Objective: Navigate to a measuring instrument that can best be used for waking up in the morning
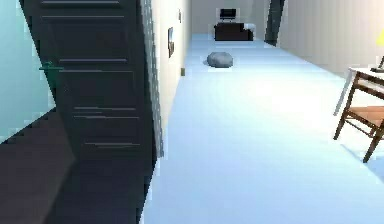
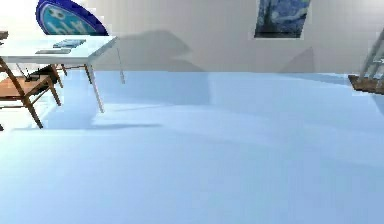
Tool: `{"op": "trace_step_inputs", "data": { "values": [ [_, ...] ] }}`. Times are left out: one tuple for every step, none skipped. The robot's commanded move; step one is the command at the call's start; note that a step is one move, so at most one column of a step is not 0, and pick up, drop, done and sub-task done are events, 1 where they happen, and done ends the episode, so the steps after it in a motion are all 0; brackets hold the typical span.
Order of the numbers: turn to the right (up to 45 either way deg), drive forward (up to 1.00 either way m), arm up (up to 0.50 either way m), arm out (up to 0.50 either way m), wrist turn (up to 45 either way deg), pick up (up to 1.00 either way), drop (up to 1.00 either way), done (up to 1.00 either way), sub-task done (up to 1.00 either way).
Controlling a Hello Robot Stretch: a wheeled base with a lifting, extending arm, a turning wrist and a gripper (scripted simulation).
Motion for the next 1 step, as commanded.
{"op": "trace_step_inputs", "data": {
  "values": [
    [24.0,0.00,0.00,0.00,0.0,0.00,0.00,0.00,0.00]
  ]
}}
